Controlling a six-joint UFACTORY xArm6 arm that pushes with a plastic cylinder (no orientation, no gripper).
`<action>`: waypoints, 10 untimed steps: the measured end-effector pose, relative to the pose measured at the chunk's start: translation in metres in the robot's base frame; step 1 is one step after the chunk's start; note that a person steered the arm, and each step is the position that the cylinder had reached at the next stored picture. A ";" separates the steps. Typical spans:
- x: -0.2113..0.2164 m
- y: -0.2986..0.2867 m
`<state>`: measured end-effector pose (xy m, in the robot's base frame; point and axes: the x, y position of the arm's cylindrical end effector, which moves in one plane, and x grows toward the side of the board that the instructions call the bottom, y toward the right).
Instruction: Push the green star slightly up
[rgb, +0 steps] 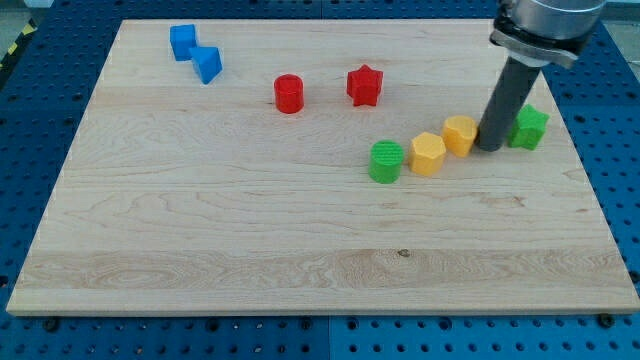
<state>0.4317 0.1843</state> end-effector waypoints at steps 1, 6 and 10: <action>-0.004 -0.018; 0.000 0.071; -0.032 0.063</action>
<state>0.3996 0.2470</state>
